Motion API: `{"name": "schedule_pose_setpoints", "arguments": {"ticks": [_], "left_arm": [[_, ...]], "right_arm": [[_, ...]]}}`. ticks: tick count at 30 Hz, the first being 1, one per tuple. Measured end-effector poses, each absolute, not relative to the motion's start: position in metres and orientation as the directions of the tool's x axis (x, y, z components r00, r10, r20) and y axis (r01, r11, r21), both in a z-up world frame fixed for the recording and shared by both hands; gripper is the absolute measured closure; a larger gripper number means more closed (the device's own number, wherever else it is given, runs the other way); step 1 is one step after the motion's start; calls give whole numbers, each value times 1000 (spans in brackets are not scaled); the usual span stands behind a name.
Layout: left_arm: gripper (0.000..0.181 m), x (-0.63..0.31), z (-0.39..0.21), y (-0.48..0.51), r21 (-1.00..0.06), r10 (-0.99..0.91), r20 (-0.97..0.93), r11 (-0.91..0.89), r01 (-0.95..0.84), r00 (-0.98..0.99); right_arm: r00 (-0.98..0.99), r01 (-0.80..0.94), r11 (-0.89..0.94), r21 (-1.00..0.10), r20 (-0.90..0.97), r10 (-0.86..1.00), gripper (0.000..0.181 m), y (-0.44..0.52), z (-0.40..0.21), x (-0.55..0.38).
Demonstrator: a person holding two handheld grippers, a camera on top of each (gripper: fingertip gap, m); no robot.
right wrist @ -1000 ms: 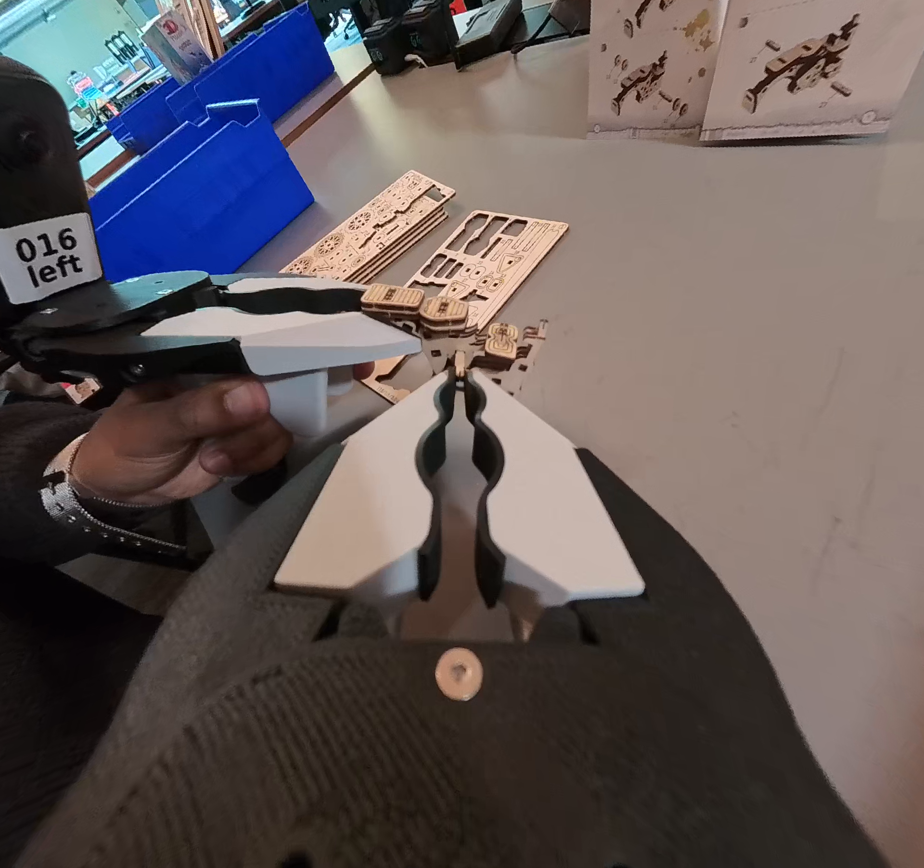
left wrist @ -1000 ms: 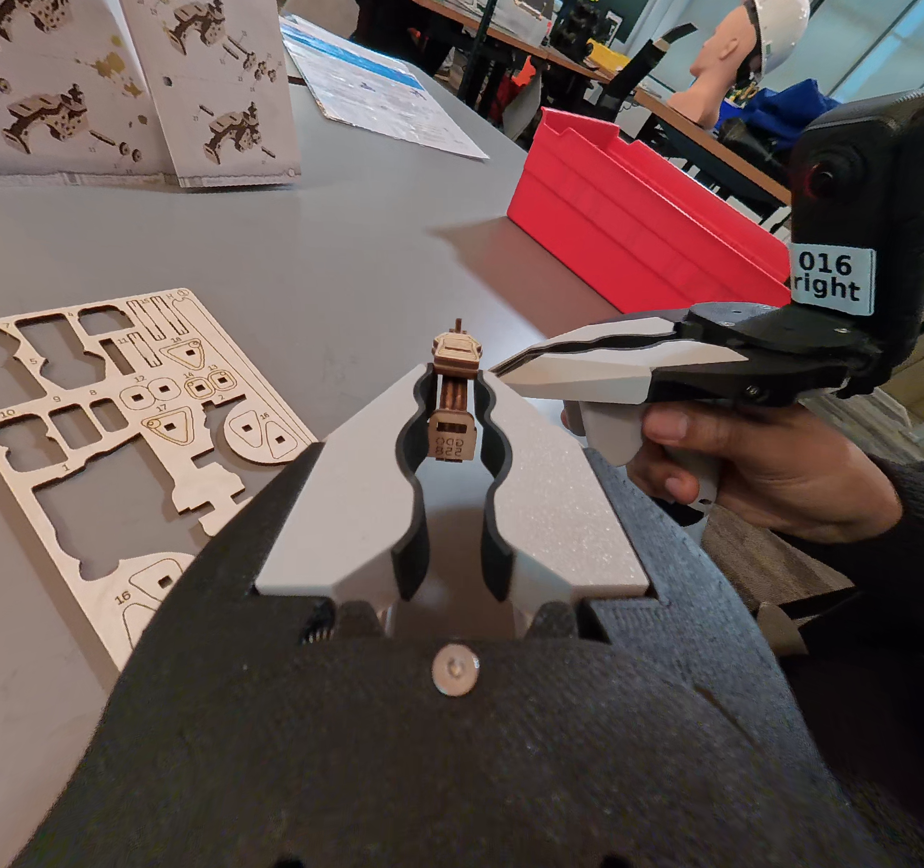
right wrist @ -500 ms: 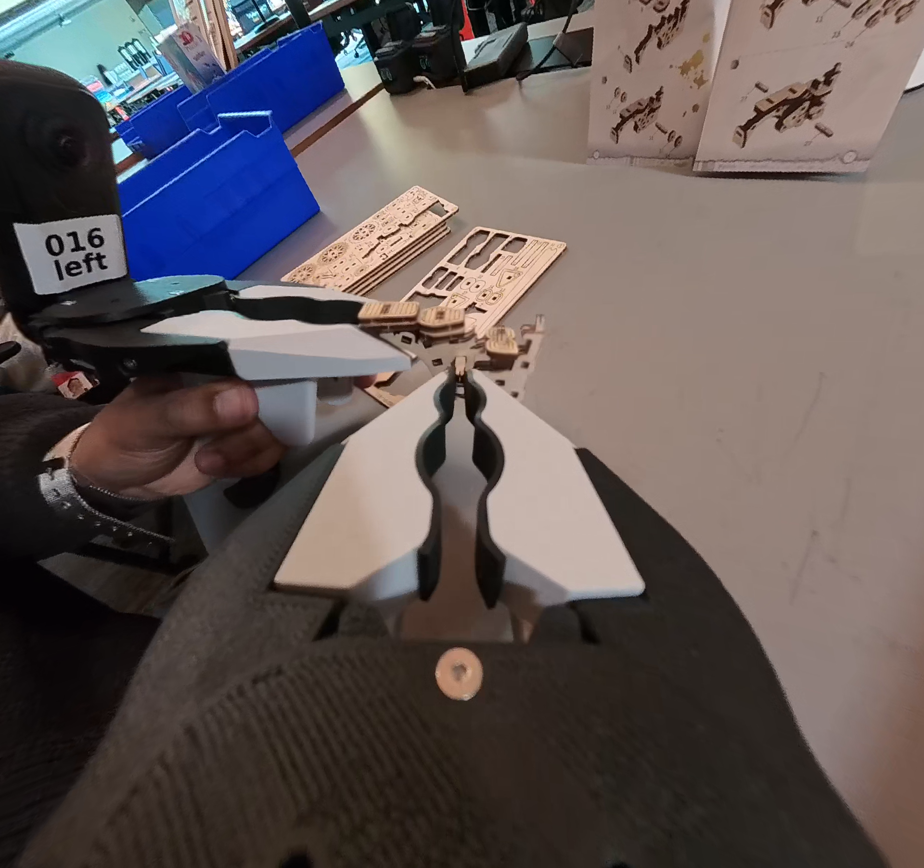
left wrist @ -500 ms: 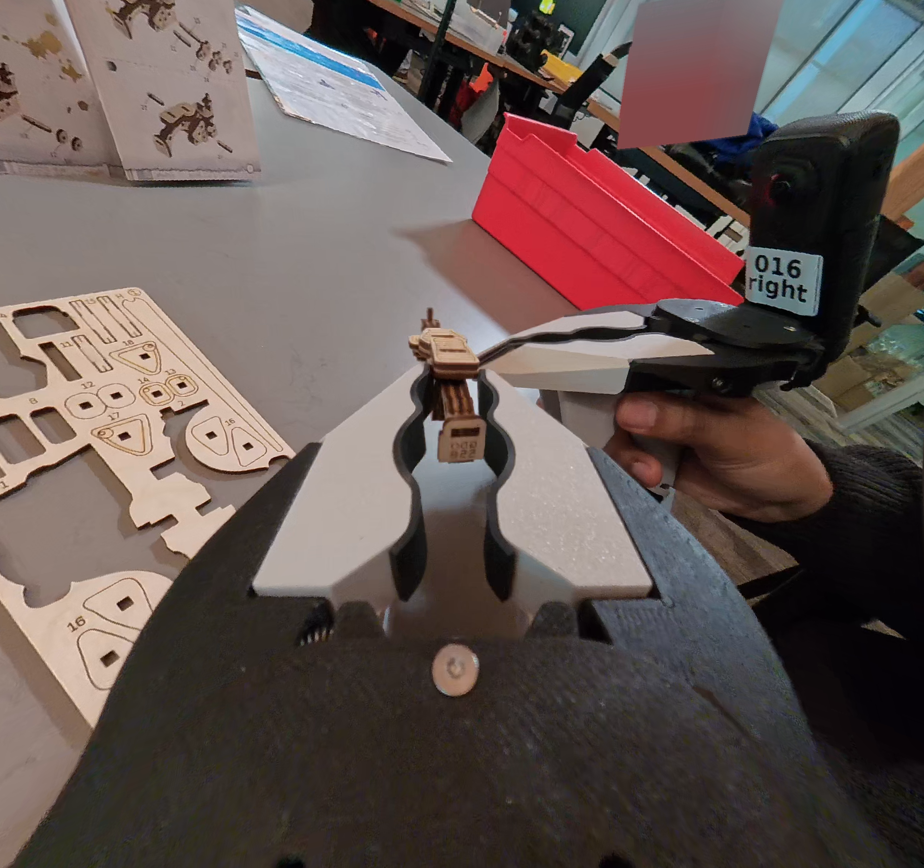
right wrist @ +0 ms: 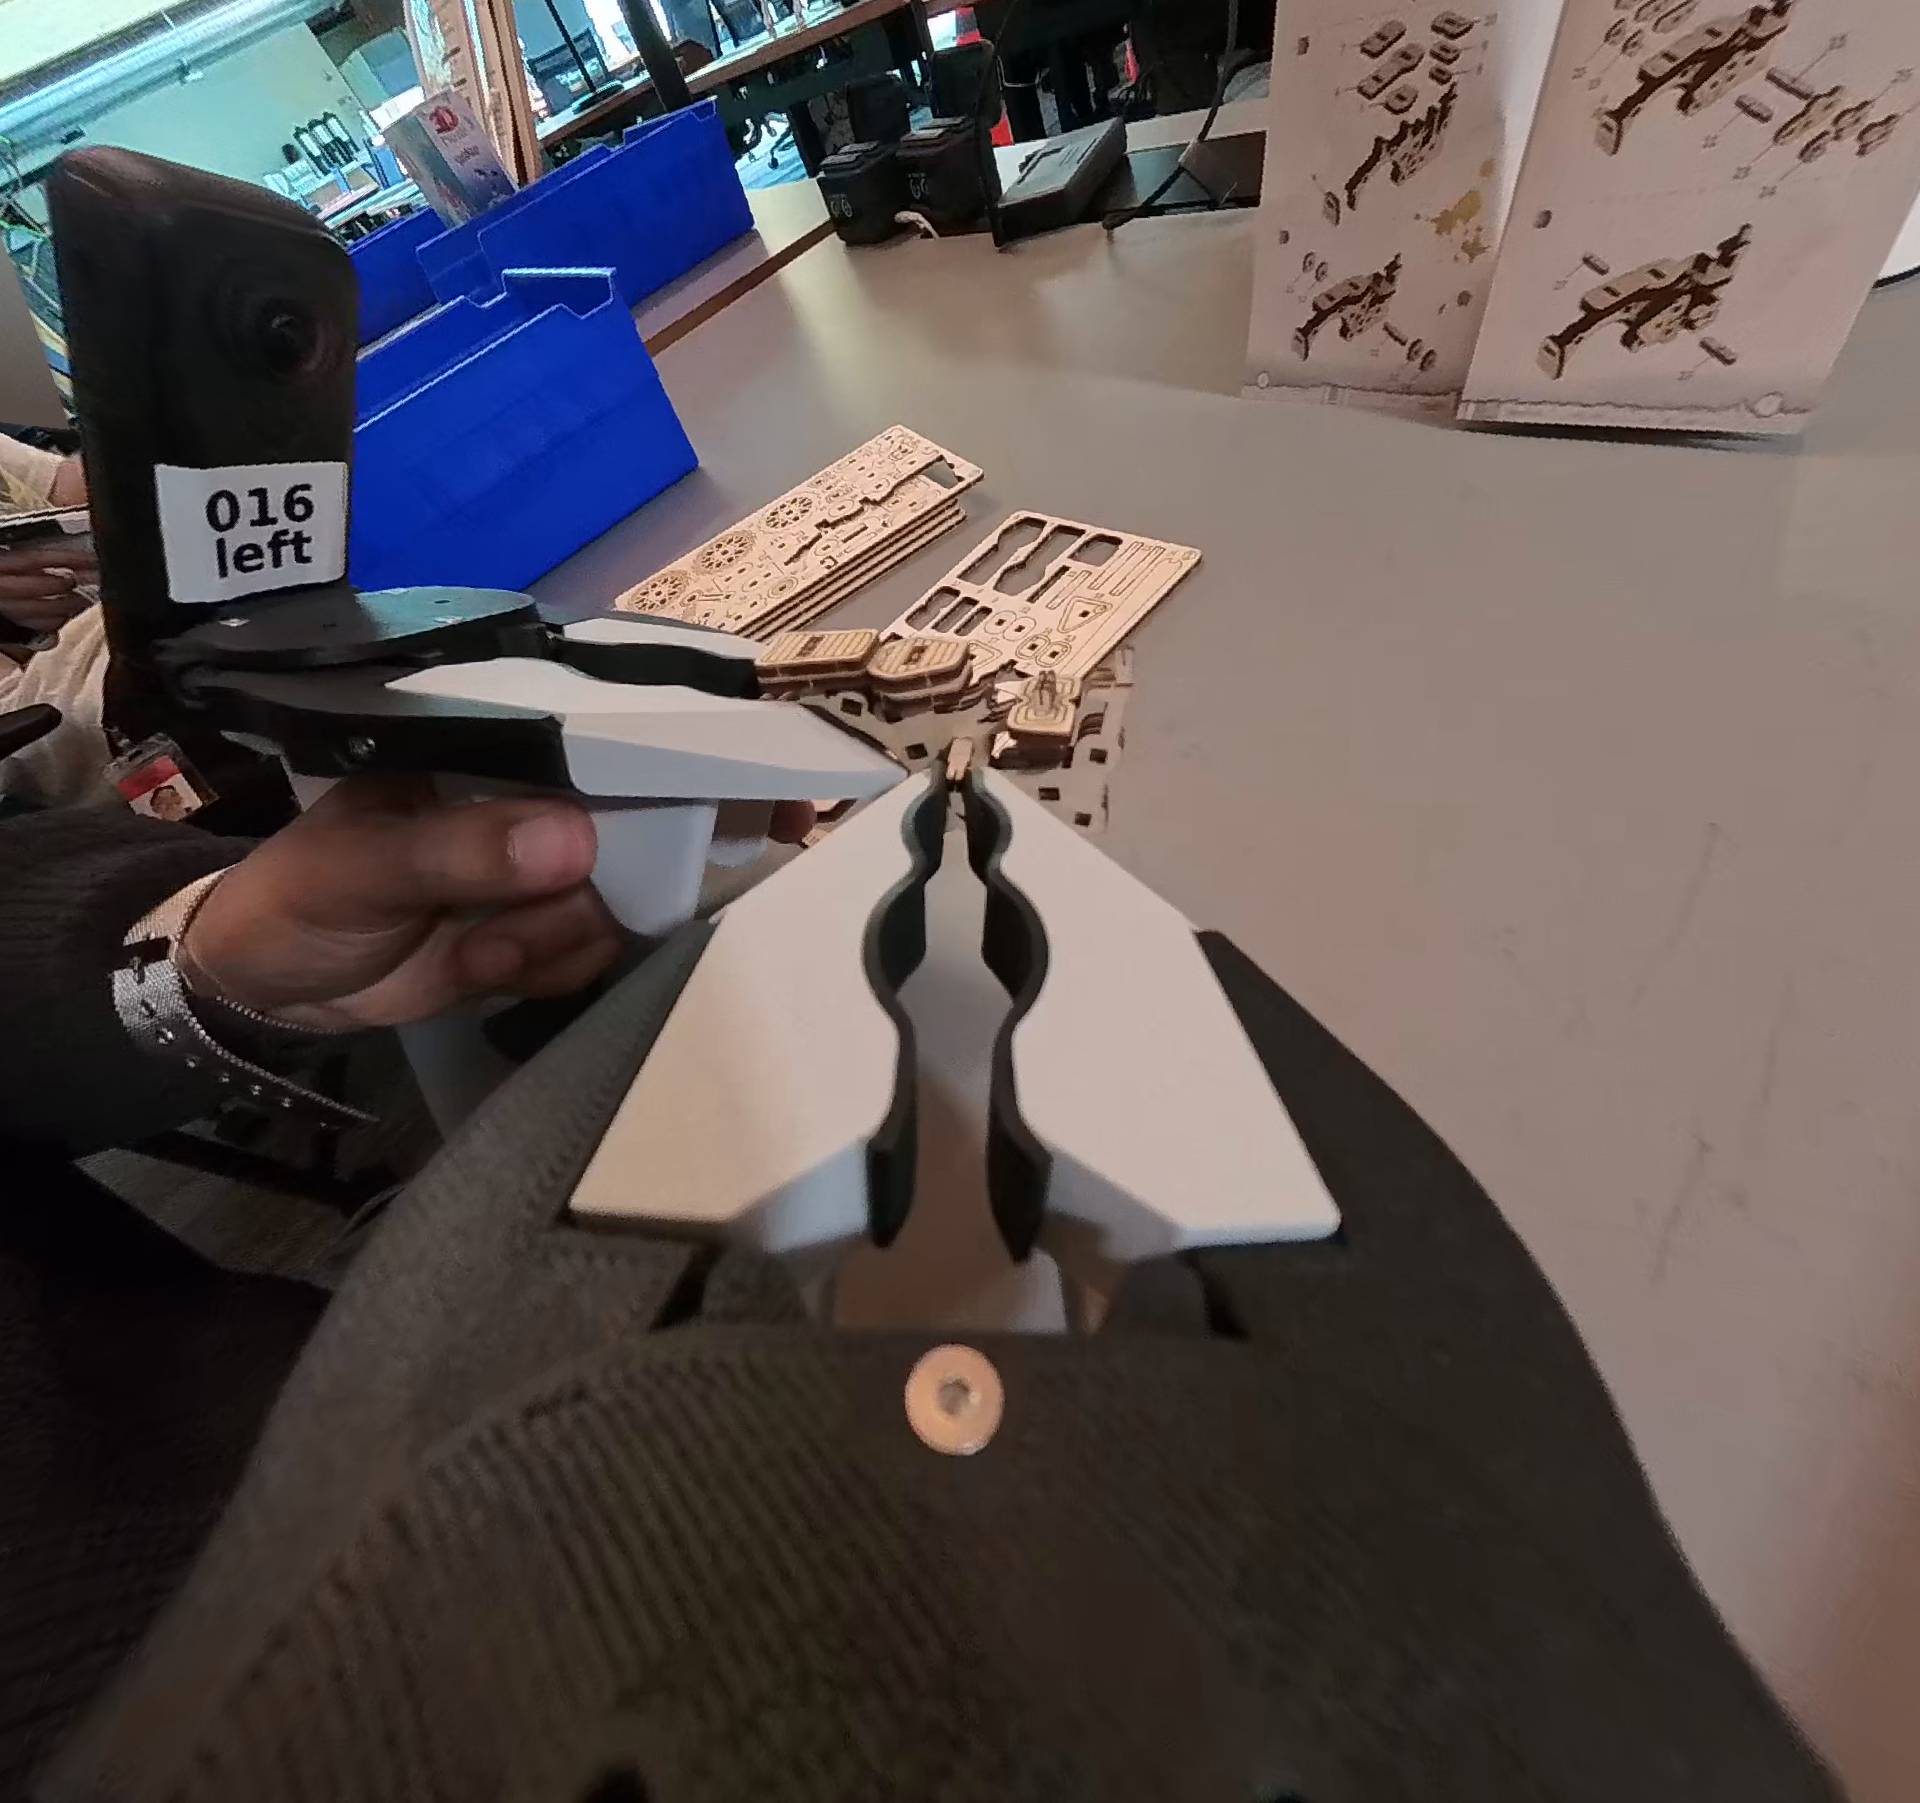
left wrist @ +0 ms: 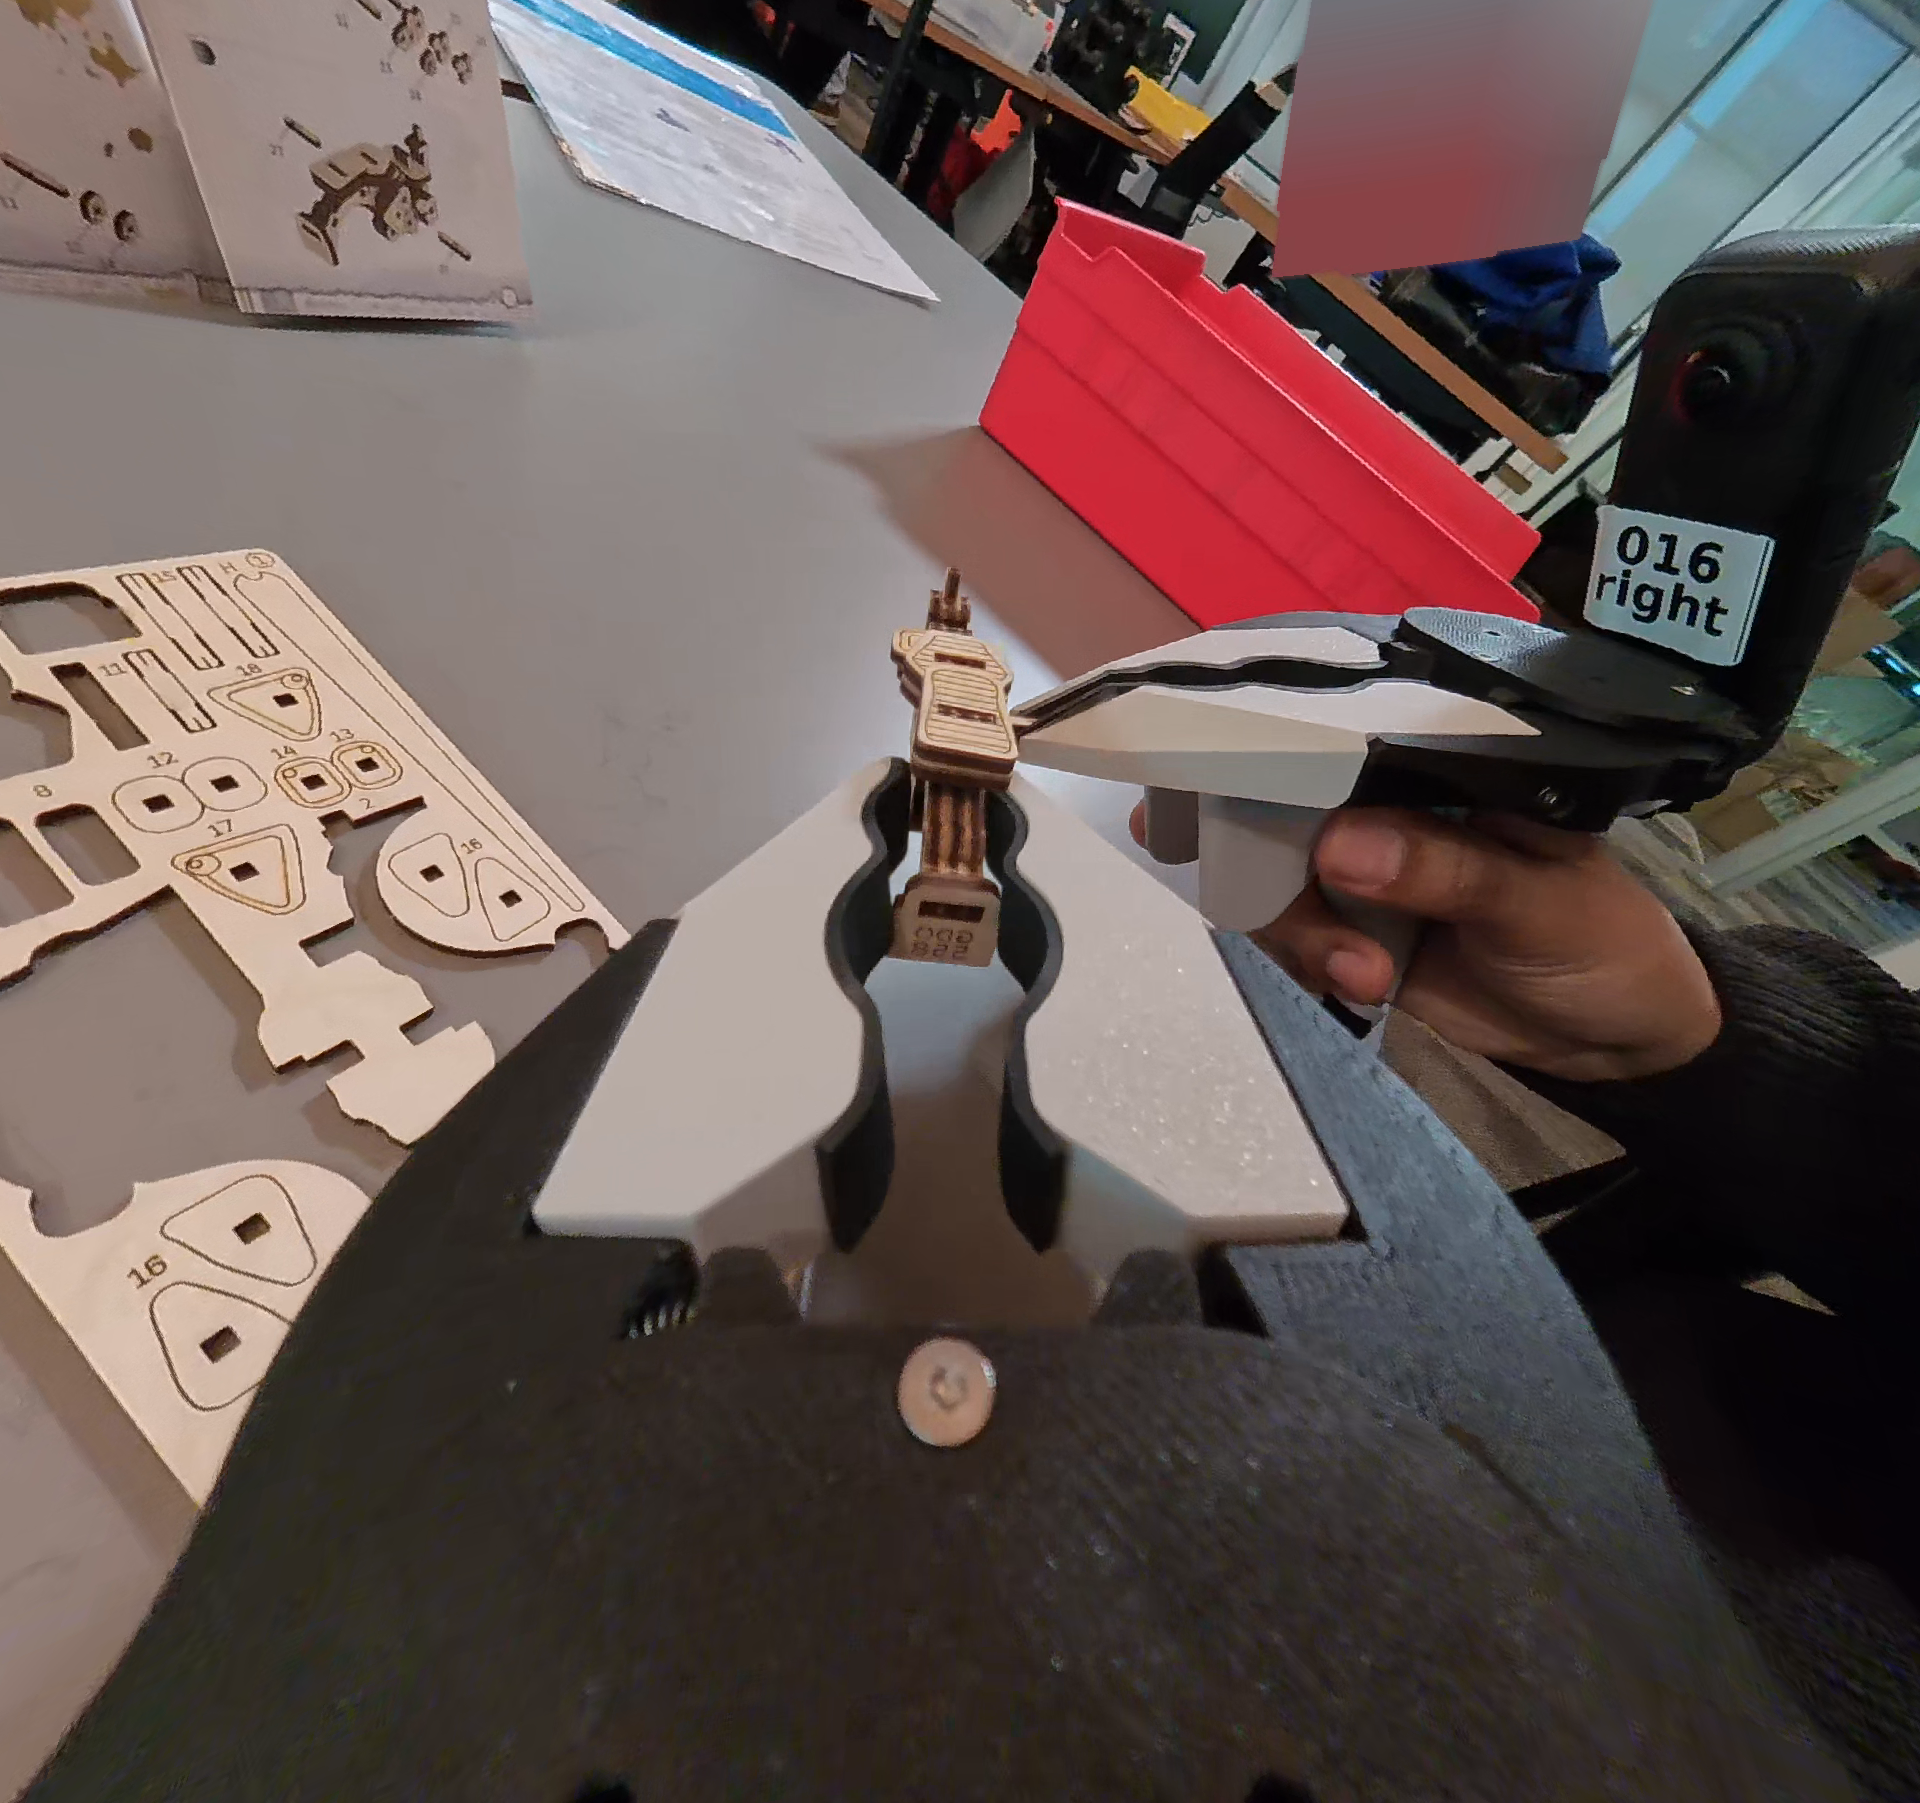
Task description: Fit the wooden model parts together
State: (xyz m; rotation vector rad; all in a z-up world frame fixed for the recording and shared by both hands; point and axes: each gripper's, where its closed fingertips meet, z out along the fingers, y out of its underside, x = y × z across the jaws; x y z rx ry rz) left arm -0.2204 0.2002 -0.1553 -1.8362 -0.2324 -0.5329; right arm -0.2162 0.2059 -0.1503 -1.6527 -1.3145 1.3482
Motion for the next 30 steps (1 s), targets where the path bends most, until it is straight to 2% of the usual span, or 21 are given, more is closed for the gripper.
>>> {"name": "schedule_pose_setpoints", "arguments": {"ticks": [10,18,30], "left_arm": [[171,-219,-154,199,-858,-126,452,-332,392,883],[171,-218,-153,199,-890,-140,370,-337,307,918],[171,-215,-156,198,-884,-136,376,-351,310,917]], "right_arm": [[-26,312,-295,-903,-318,948,179,204,-151,-215],[-33,312,-293,-904,-318,948,179,204,-151,-214],[-34,321,-268,-908,-294,955,179,203,-152,-213]]}}
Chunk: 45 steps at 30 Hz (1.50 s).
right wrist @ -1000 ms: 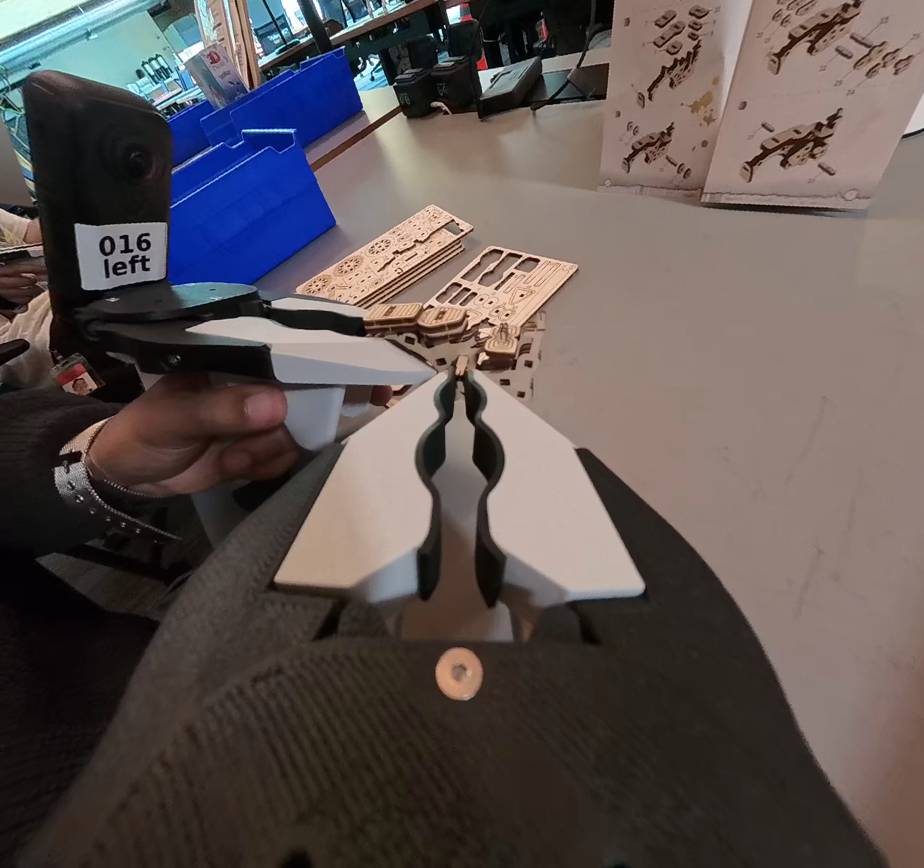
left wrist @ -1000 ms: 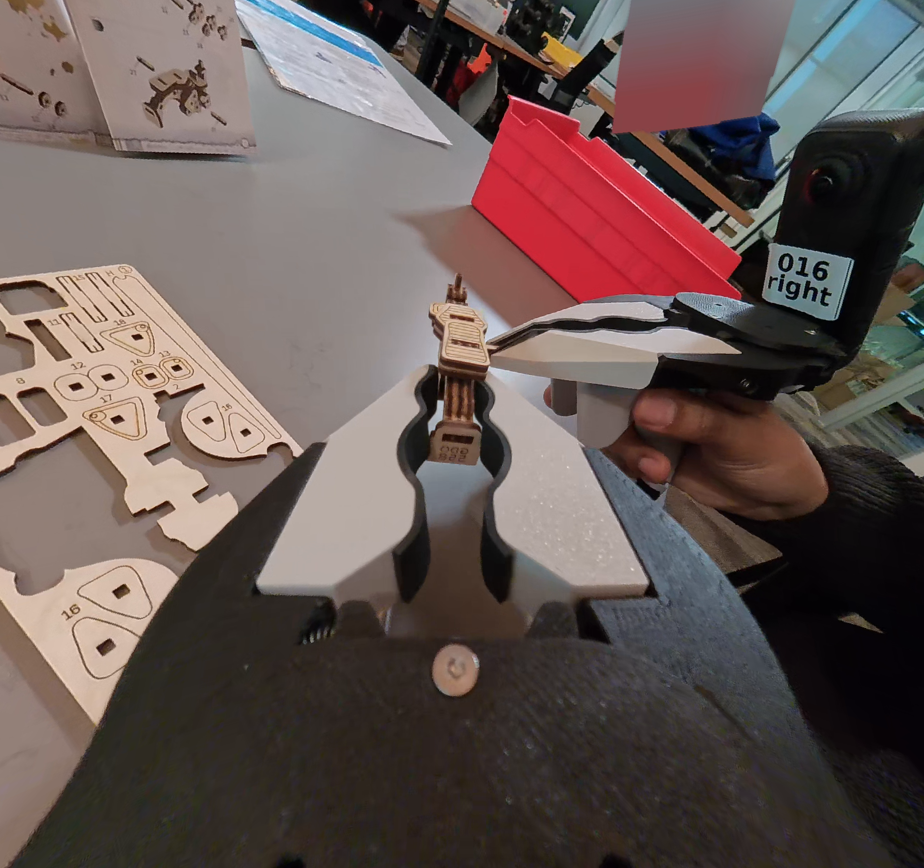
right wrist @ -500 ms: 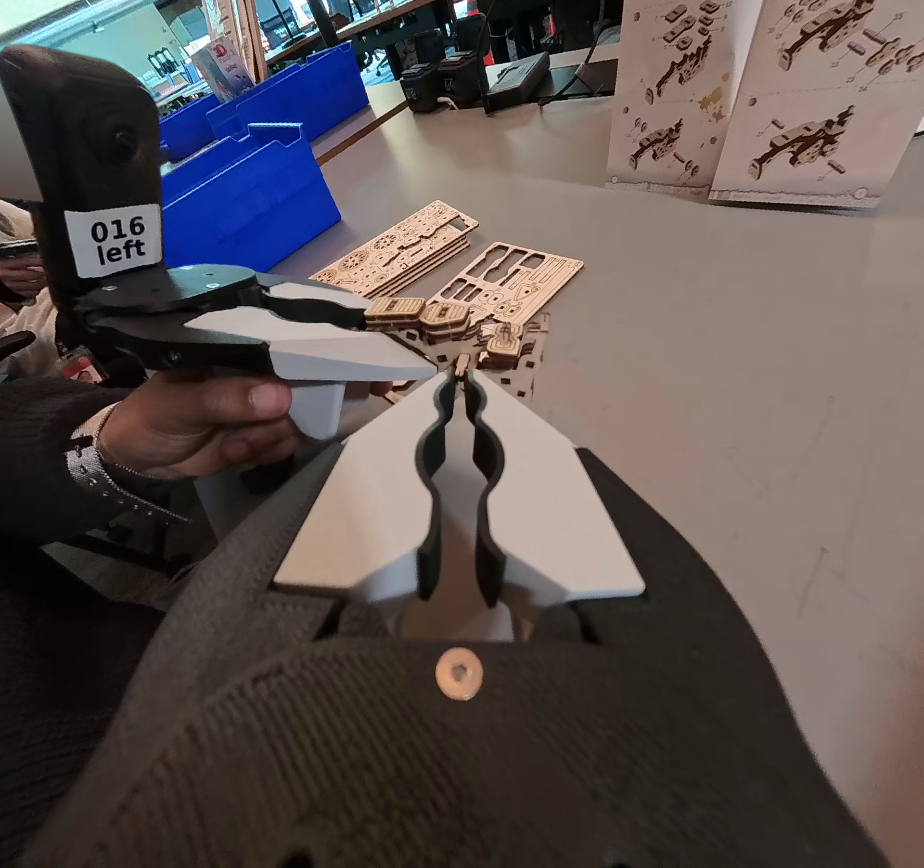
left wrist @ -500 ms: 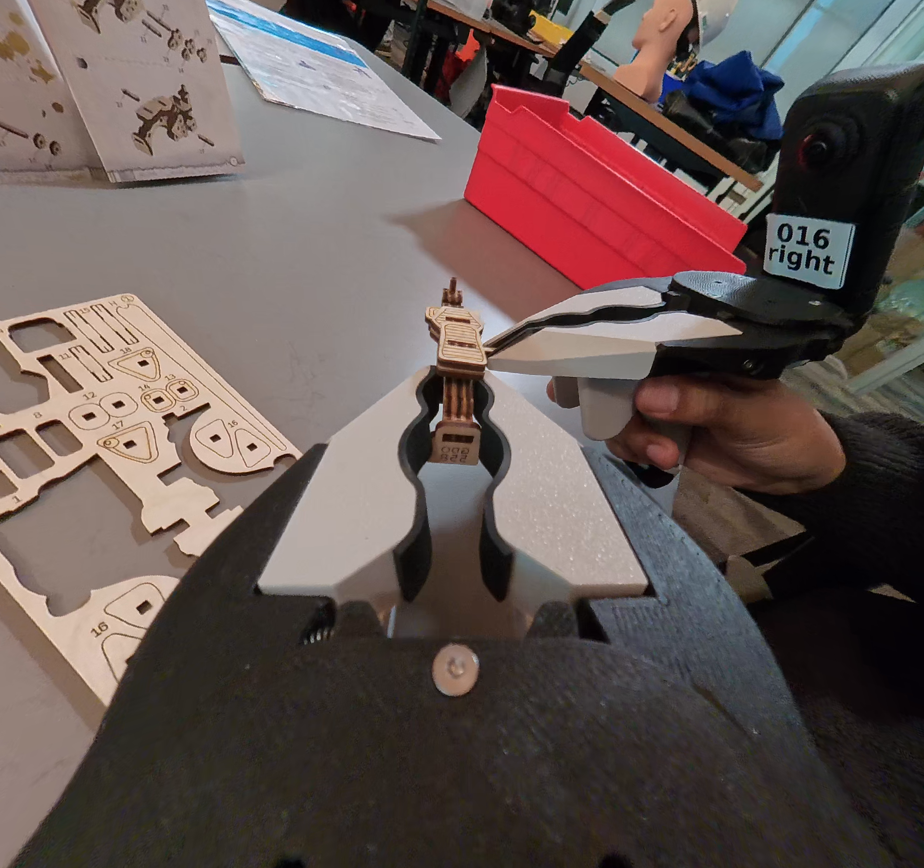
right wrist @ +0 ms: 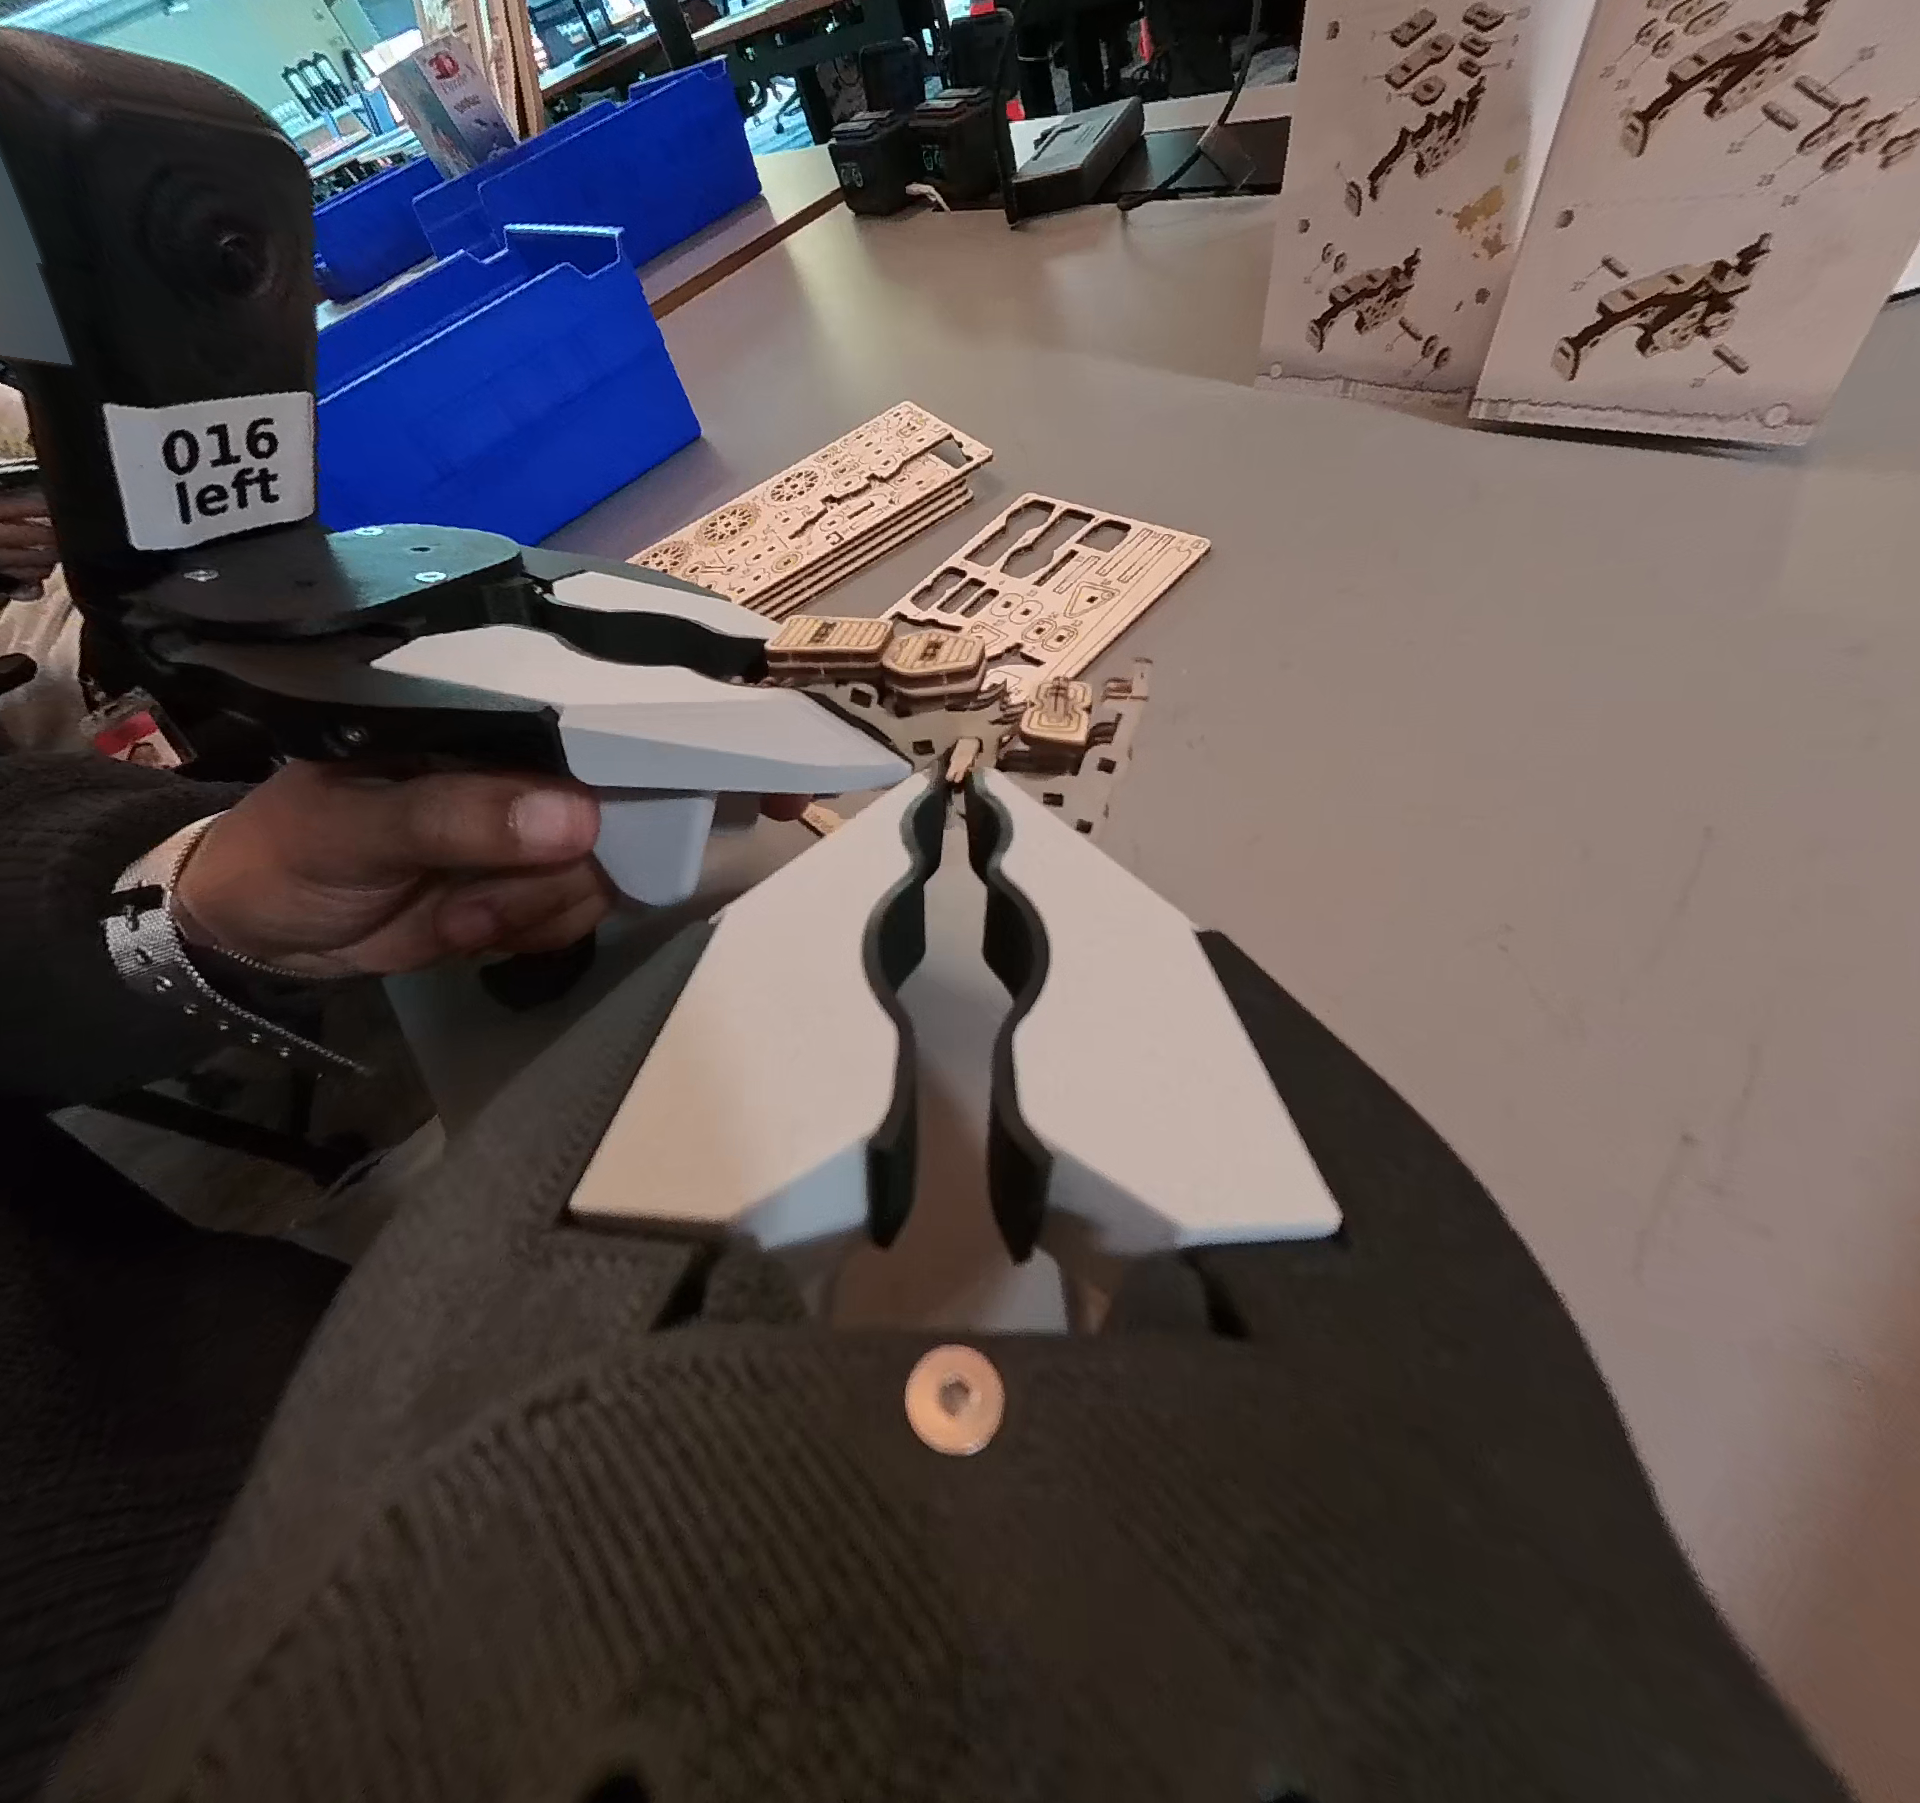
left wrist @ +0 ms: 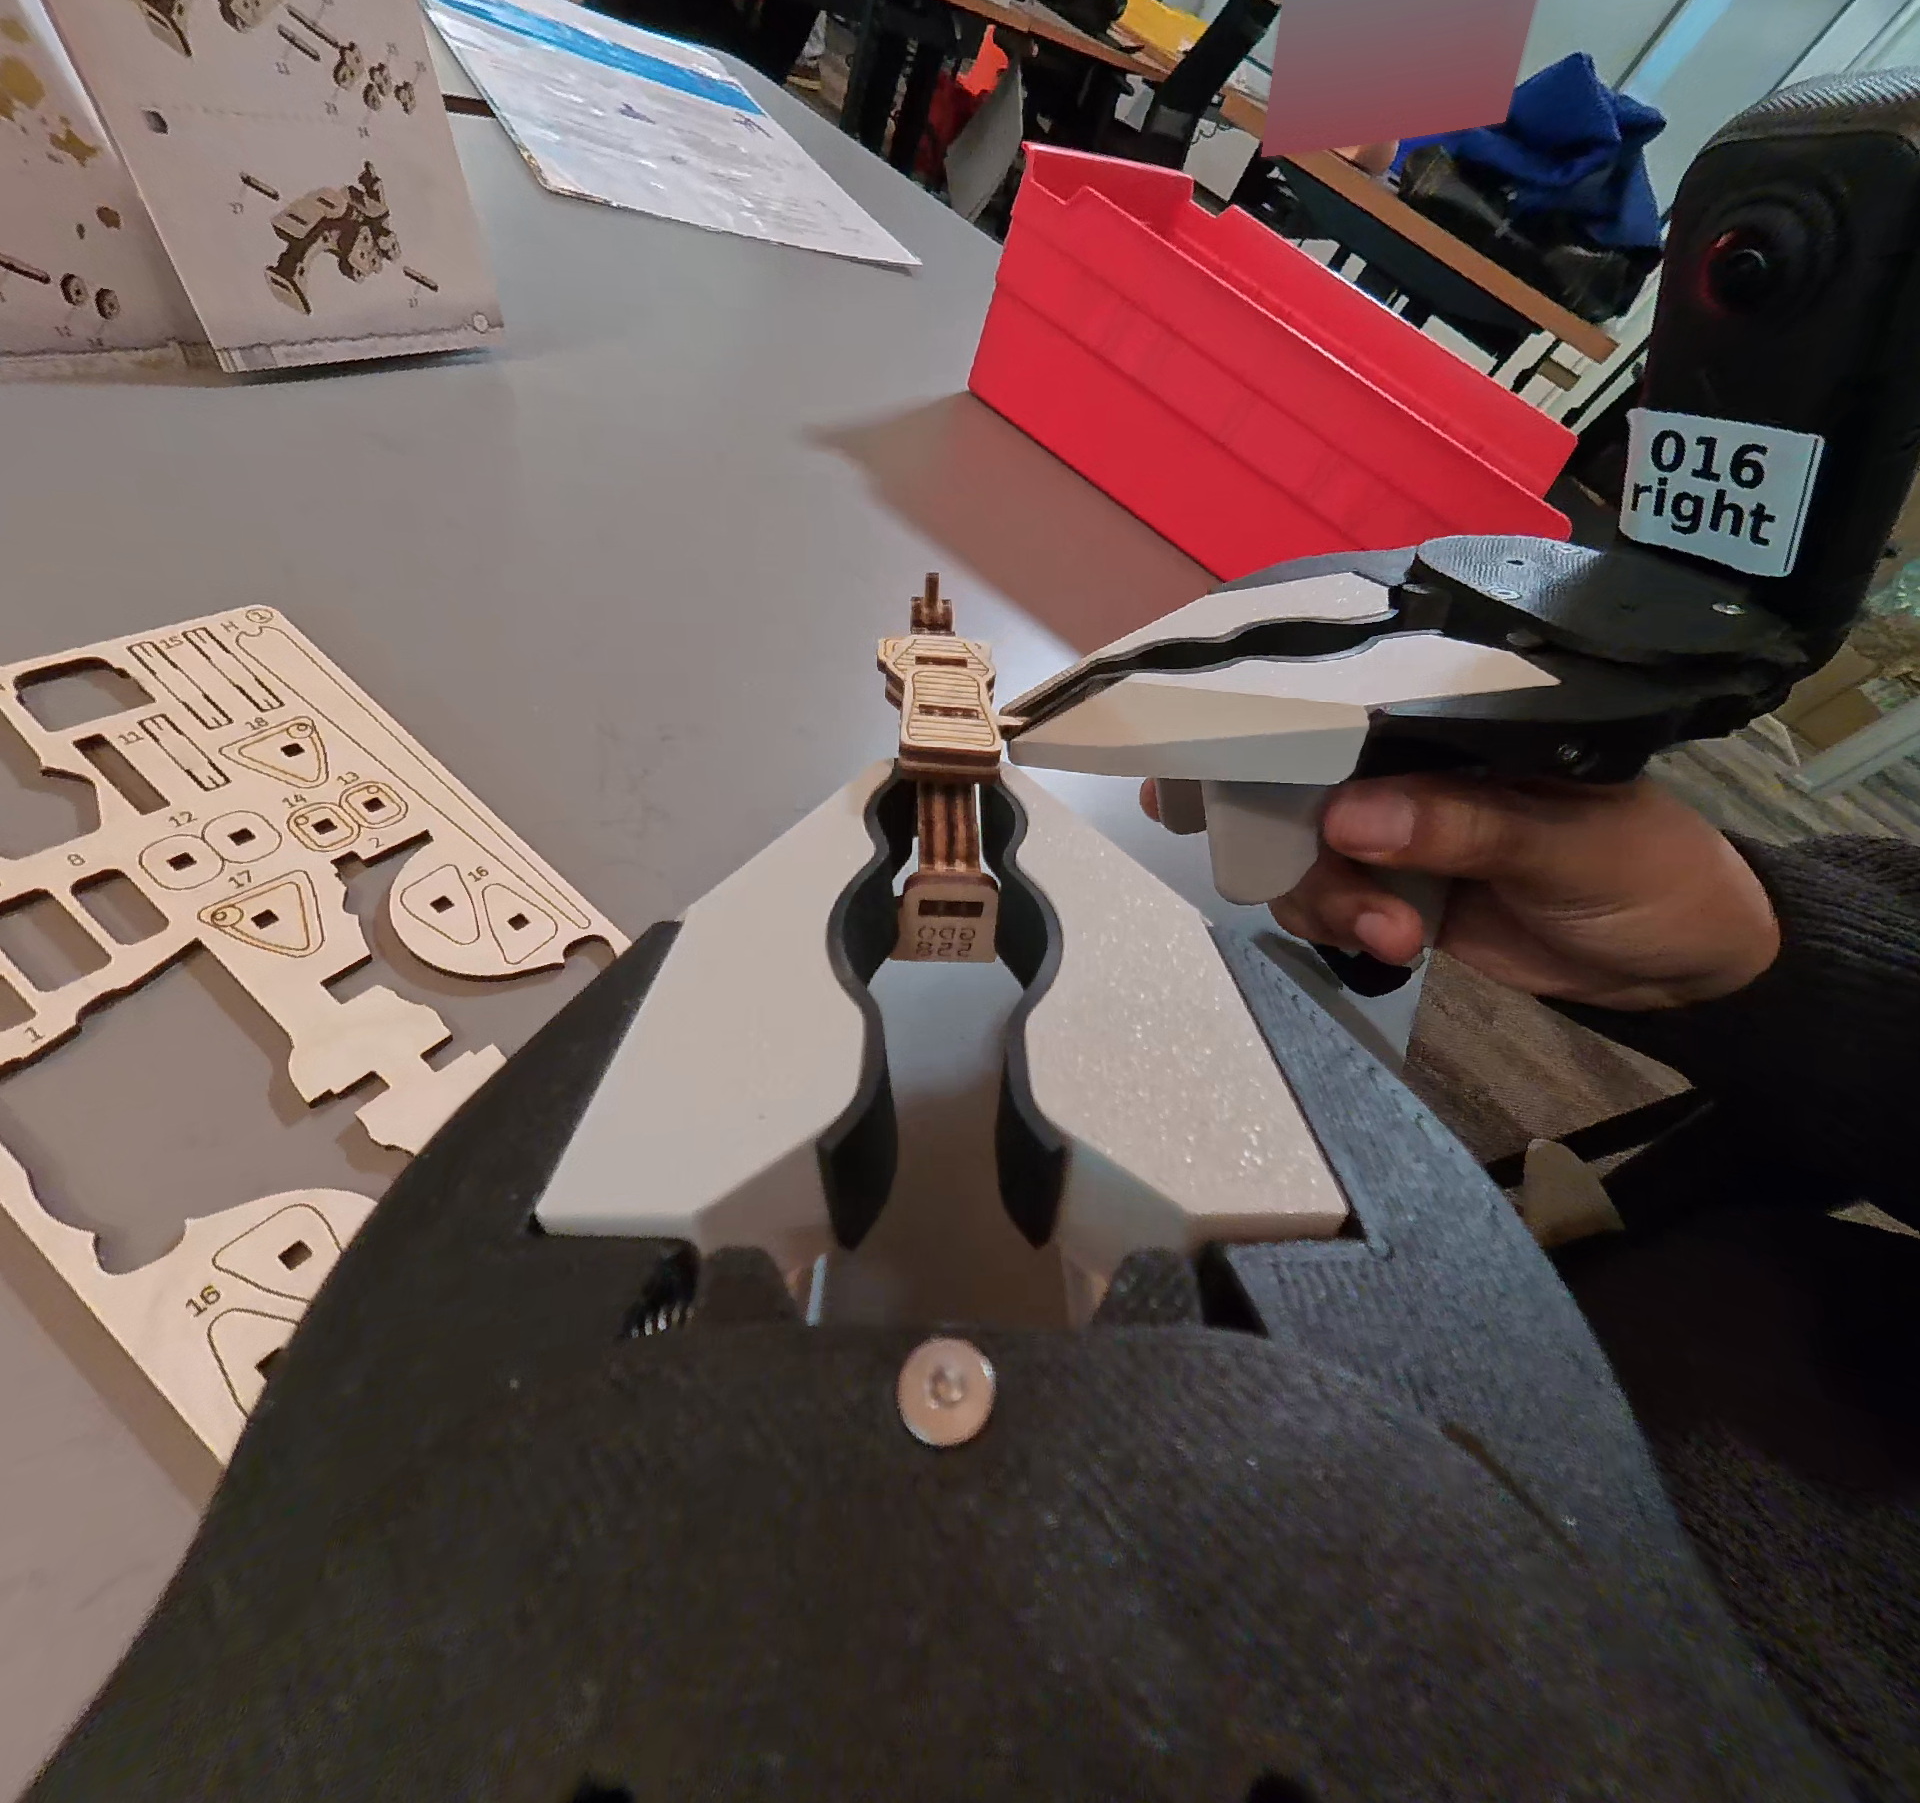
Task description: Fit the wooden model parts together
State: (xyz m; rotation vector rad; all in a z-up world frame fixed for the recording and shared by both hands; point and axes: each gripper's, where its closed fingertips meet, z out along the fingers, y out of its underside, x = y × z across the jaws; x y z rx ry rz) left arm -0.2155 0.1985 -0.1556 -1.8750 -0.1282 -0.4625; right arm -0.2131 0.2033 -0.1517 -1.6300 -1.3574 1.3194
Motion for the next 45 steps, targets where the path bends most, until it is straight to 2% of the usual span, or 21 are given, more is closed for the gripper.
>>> {"name": "schedule_pose_setpoints", "arguments": {"ticks": [7,11,15,17,20,23,28,34,41,45], "left_arm": [[170,-214,-155,198,-886,-143,369,-352,302,918],[171,-214,-150,199,-913,-141,315,-314,259,939],[171,-207,-123,194,-988,-168,45,-152,19,985],[171,-199,-106,189,-990,-149,-124,-50,-133,981],[171,-189,-88,181,-952,-88,-303,72,-297,949],[171,-187,-81,176,-960,-95,-268,110,-257,959],[171,-189,-77,171,-949,-80,-295,140,-282,952],[171,-191,-78,172,-954,-79,-281,135,-269,957],[170,-191,-77,172,-958,-75,-263,139,-252,962],[171,-191,-77,172,-960,-81,-255,139,-243,963]], "right_arm": [[-27,326,-232,-917,-254,967,179,204,-151,-212],[-52,298,-290,-910,-318,947,179,202,-148,-211],[-167,173,-362,-916,-389,906,178,198,-122,-204],[-223,107,-299,-948,-316,922,179,193,-108,-196],[-251,-10,-92,-996,-87,964,179,186,-92,-188],[-231,-95,46,-994,67,971,179,180,-84,-185],[-275,-115,-17,-993,15,961,179,176,-81,-187],[-249,-111,10,-994,37,968,179,176,-82,-190],[-276,-160,-100,-982,-53,960,179,175,-71,-186],[-268,-160,-82,-984,-37,963,179,175,-72,-187]]}}
